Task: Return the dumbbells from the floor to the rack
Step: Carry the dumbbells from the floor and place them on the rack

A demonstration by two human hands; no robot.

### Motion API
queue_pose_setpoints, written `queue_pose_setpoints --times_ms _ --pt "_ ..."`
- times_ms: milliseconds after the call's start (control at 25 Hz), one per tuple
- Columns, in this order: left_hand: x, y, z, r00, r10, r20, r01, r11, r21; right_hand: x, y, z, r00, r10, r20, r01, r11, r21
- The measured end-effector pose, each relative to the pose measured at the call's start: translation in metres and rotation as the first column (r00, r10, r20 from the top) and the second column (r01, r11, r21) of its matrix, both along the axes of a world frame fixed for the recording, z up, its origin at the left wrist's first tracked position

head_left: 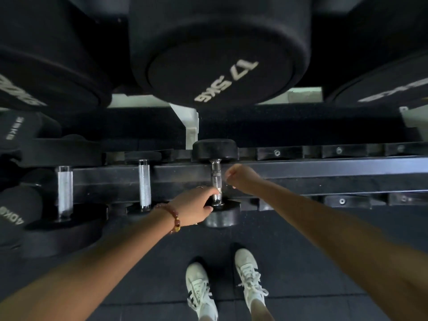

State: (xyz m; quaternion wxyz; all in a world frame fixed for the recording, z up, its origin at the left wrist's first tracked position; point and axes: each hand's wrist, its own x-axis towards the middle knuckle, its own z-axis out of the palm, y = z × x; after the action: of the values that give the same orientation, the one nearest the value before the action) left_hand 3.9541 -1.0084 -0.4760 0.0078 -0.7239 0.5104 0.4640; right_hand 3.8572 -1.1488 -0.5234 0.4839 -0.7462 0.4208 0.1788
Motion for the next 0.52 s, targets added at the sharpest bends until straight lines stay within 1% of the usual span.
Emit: queue_pose_setpoints --times_ms 40,80,120,160,200,240,280,320,360,440,480,520 --pt "-0.002 -0.002 0.028 0.998 -0.062 0.002 0.062 0.998 -0.027 -0.009 -0.009 0.03 0.998 -0.02 0.056 0.018 0.999 0.028" --pt "-0.006 -0.004 0.059 0.994 -0.105 -0.012 0.104 0.993 -0.053 -0.02 -0.017 0.062 0.997 -0.003 0.083 -0.001 0.999 0.042" --pt "-0.012 -0.006 0.091 0.992 -0.127 -0.026 0.125 0.989 -0.079 -0.032 -0.023 0.097 0.993 0.045 0.112 -0.05 0.998 0.045" --pt "-0.02 -0.007 0.123 0.99 -0.137 -0.026 0.134 0.985 -0.105 -0.047 -0.027 0.131 0.984 0.127 0.125 -0.132 0.991 0.03" --pt "-0.029 -0.008 0.153 0.988 -0.151 -0.012 0.148 0.981 -0.121 -0.065 -0.03 0.164 0.969 0.217 0.115 -0.218 0.976 0.003" --pt "-0.042 -0.007 0.185 0.983 -0.184 0.013 0.184 0.975 -0.122 -0.087 -0.031 0.196 0.953 0.297 0.06 -0.295 0.955 -0.041" --pt "-0.054 -0.007 0.214 0.972 -0.232 0.048 0.236 0.963 -0.129 -0.109 -0.031 0.227 0.934 0.356 -0.007 -0.356 0.931 -0.086" --pt "-0.066 -0.008 0.24 0.954 -0.287 0.087 0.297 0.944 -0.143 -0.131 -0.033 0.259 0.926 0.374 -0.046 -0.377 0.918 -0.121" --pt "-0.08 -0.01 0.265 0.932 -0.341 0.122 0.357 0.921 -0.157 -0.154 -0.034 0.293 0.933 0.357 -0.054 -0.361 0.92 -0.153" --pt "-0.105 -0.018 0.306 0.877 -0.423 0.227 0.47 0.854 -0.224 -0.199 -0.033 0.368 0.968 0.251 -0.017 -0.248 0.94 -0.234" --pt "-0.118 -0.024 0.326 0.857 -0.435 0.276 0.504 0.817 -0.28 -0.223 -0.03 0.403 0.983 0.184 0.011 -0.173 0.945 -0.276" --pt "-0.131 -0.033 0.344 0.856 -0.425 0.294 0.511 0.785 -0.352 -0.248 -0.028 0.433 0.991 0.129 0.046 -0.109 0.944 -0.311"
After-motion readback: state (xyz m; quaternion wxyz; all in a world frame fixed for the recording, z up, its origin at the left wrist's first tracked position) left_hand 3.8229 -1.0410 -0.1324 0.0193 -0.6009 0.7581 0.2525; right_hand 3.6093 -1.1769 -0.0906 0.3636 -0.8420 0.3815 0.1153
